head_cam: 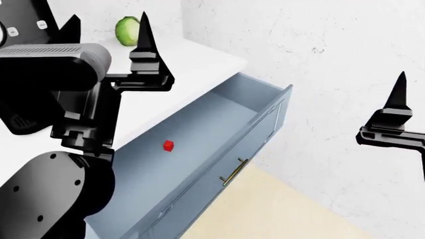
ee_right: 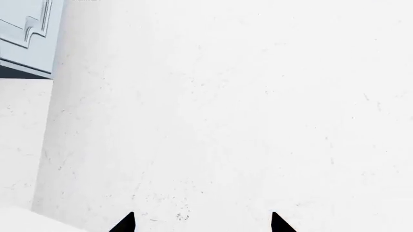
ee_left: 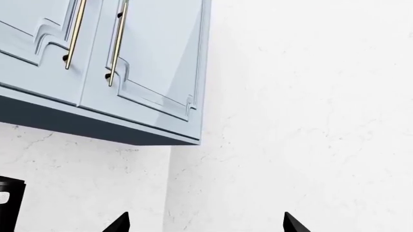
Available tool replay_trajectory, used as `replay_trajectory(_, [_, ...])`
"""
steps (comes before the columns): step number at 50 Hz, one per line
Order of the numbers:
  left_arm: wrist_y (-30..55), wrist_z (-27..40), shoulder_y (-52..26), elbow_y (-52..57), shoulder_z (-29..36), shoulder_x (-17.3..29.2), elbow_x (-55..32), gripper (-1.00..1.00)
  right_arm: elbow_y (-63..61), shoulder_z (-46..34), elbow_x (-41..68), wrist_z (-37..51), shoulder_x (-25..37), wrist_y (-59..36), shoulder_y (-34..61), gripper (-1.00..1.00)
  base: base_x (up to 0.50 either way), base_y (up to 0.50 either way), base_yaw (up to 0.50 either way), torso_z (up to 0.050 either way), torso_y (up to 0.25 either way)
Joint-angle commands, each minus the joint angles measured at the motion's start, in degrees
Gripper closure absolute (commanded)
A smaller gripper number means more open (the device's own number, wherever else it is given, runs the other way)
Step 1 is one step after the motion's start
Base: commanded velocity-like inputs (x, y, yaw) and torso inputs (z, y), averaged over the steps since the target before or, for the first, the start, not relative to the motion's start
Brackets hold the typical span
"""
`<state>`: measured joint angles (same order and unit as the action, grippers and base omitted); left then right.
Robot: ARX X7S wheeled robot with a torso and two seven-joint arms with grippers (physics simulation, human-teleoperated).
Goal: Close the right drawer.
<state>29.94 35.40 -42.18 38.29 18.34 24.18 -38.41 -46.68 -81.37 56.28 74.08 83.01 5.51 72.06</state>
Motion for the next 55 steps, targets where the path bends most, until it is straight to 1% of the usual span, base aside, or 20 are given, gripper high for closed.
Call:
replay_trajectory(1, [-0.32,0.07,0.32,-0.01,0.15,0.13,0.08,-1.0,-1.63,0.2,0.11,0.53,2.74,0.15,-0.14,-1.0,0.0,0.0,0.0,0.0,0.0])
replay_trajectory(4, [-0.18,-0.01,0.13,0.05,0.63,-0.15,-0.04,-1.0,-1.77,0.26,0.04,0.67,2.76,0.08,-0.16,-1.0,0.0,0.0,0.0,0.0,0.0])
replay_trajectory(10, [0.3,-1.67,-1.42,-1.54,3.24,-2.18,-0.78,-1.0,-1.64,0.24,-0.09,0.83,2.52,0.18,-0.36,-1.0,0.0,0.0,0.0,0.0,0.0])
replay_trajectory(14, [1.45,-3.16,-3.06,-2.92,5.0,-3.96,-2.74,-1.0,-1.63,0.25,-0.2,0.91,2.48,0.36,-0.48,-1.0,0.0,0.0,0.0,0.0,0.0])
replay_trajectory(22, [2.3,-6.22,-3.66,-6.15,8.12,-6.69,-5.41,-1.0,-1.24,-0.21,-0.77,0.89,2.51,1.42,-1.32,-1.0,0.0,0.0,0.0,0.0,0.0])
replay_trajectory(32, [3.04,-11.11,-3.47,-10.66,9.26,-9.04,-11.73,-1.0,-0.78,-0.48,-1.29,1.07,2.12,2.18,-1.99,-1.0,0.0,0.0,0.0,0.0,0.0])
replay_trajectory(35, [3.04,-11.14,-3.49,-11.35,9.61,-9.73,-12.03,-1.0,-0.72,-0.59,-1.54,1.28,2.36,2.6,-2.25,-1.0,0.0,0.0,0.0,0.0,0.0])
replay_trajectory(41, [1.86,-13.41,-2.54,-14.34,11.27,-10.97,-11.54,-1.0,-1.52,-0.41,-1.54,1.4,3.43,2.63,-2.23,-1.0,0.0,0.0,0.0,0.0,0.0])
replay_trajectory(49, [1.54,-14.88,-1.27,-15.62,13.48,-11.4,-10.98,-1.0,-3.9,0.08,-1.21,2.19,6.91,2.44,-1.94,-1.0,0.0,0.0,0.0,0.0,0.0])
replay_trajectory(55, [1.02,-16.13,-0.06,-16.71,14.7,-11.8,-11.09,-1.0,-4.04,-0.18,-1.9,2.94,6.96,2.84,-2.34,-1.0,0.0,0.0,0.0,0.0,0.0])
